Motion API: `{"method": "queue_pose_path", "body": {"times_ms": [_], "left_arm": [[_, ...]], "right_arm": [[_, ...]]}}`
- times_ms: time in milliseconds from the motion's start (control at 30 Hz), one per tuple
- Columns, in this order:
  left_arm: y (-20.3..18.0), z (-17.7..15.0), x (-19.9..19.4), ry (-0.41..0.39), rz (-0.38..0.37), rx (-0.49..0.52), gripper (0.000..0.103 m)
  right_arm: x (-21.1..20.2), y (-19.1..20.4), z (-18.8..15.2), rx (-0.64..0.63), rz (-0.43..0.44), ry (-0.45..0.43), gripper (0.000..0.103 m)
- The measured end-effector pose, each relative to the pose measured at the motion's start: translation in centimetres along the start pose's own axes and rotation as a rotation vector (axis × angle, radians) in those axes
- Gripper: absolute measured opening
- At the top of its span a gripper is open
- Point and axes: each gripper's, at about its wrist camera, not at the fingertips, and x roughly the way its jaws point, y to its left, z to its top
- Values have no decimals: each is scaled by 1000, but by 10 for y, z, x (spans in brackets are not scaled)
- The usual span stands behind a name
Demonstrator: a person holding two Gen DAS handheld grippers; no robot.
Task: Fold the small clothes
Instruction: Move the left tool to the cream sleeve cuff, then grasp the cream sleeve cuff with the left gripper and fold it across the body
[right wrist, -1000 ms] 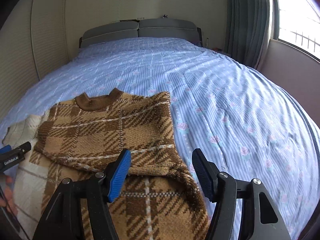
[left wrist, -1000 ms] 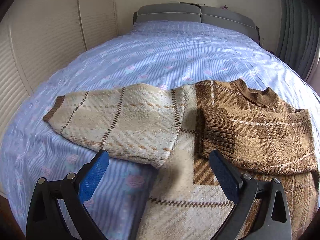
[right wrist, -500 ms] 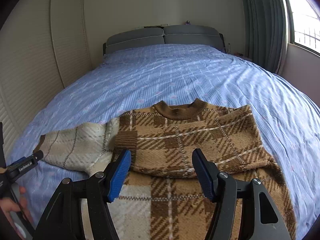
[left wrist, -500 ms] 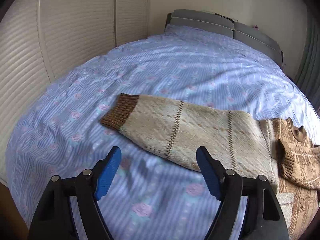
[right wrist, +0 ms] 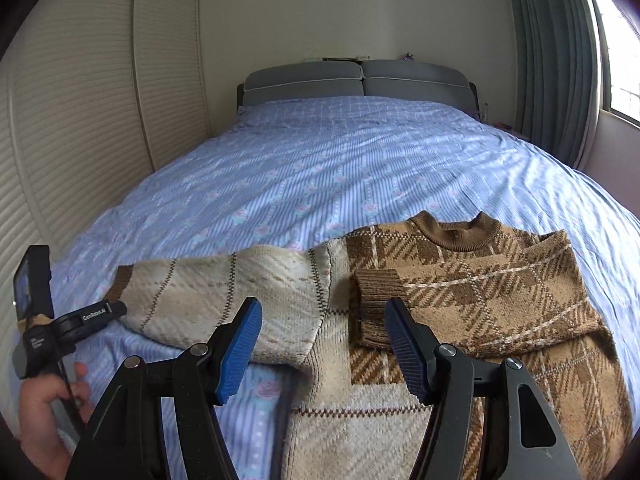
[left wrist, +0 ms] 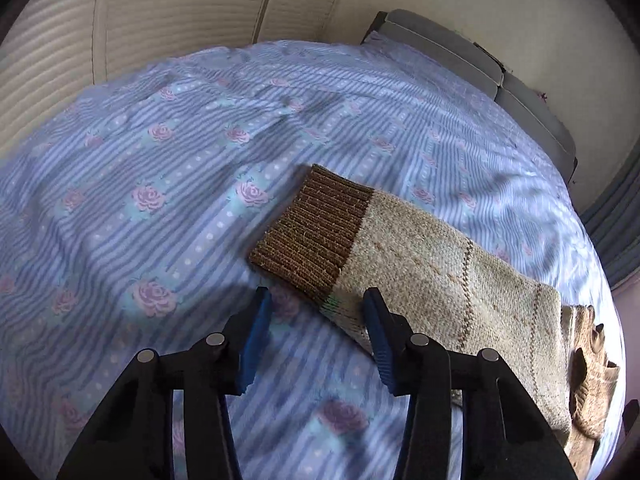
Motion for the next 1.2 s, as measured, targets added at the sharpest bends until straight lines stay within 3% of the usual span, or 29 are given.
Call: {"method": "queue_pose_path", "body": {"times_ms": [333, 600, 900, 1200], "left_arm": [[8, 11, 11, -12, -70, -84, 11], [-26, 3, -42, -104, 0, 8, 10], [-152, -18, -130, -242, -75, 239, 9], [-308, -69, -167, -272, -238, 443, 9]], "right_arm": [[12, -7, 7, 9, -40, 11, 64], [-5, -34, 14, 1, -74, -4, 64], [-43, -116, 15, 64, -102, -5, 64], [-91, -242, 6, 187, -195, -14, 64]]}}
